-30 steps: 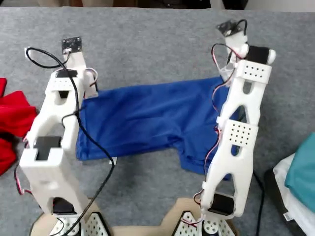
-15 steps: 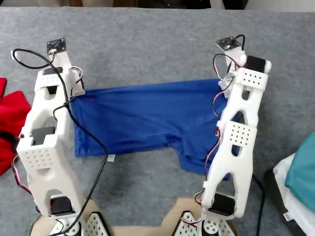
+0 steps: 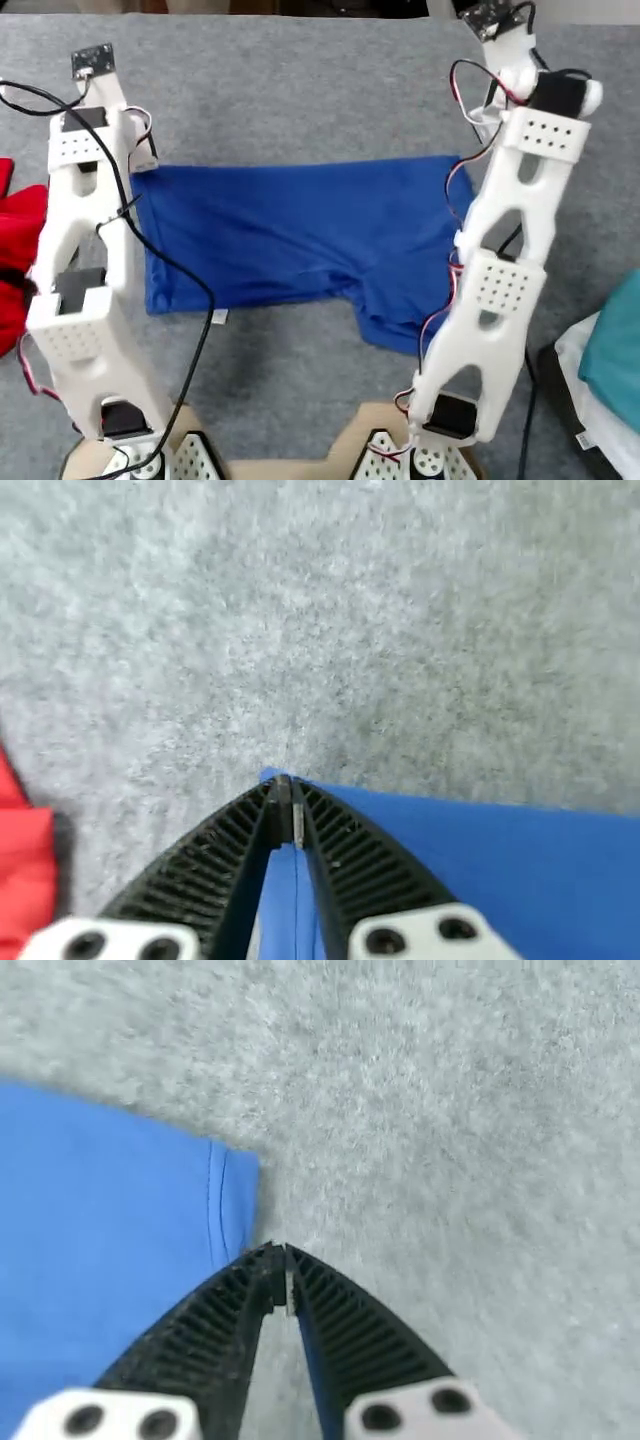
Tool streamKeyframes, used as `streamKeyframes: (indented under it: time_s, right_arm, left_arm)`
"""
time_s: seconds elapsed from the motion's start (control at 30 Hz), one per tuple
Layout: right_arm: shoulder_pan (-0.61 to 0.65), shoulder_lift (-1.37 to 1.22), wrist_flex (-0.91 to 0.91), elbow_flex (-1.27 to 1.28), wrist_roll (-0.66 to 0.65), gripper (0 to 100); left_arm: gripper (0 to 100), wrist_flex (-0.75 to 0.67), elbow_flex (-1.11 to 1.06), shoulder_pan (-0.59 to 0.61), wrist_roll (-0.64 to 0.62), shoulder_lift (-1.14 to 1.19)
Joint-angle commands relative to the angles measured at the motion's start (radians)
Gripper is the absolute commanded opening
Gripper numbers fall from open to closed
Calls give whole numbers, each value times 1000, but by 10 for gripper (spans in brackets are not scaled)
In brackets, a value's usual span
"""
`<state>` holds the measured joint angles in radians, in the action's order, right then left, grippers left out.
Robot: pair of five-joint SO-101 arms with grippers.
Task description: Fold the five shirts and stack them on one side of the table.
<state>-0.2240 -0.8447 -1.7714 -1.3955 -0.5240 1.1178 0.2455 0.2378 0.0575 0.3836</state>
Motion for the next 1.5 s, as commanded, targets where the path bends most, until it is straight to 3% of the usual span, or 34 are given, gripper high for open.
streamKeyframes:
  time_s: [0.0,0.33,0.5,0.7,0.9,1.03,1.47]
  right_arm:
    - [15,234,-17,183,-60,5]
    - [16,645,-9,699,-269,5]
    - [41,820,15,1033,-384,5]
    - [120,1115,272,1675,-457,8]
    - [228,1412,499,2201,-488,62]
    - [232,1454,531,2322,-503,168]
    - [234,1458,689,2516,-655,171]
  left_arm:
    - [20,-2,-103,12,37,-163]
    - [20,-212,-603,-55,55,-526]
    - [20,-212,-681,-49,49,-616]
    - [20,-207,-692,32,54,-704]
    - [20,-81,-710,60,87,-763]
    - [20,-106,-804,83,92,-843]
    - [20,-81,-1086,97,146,-1081]
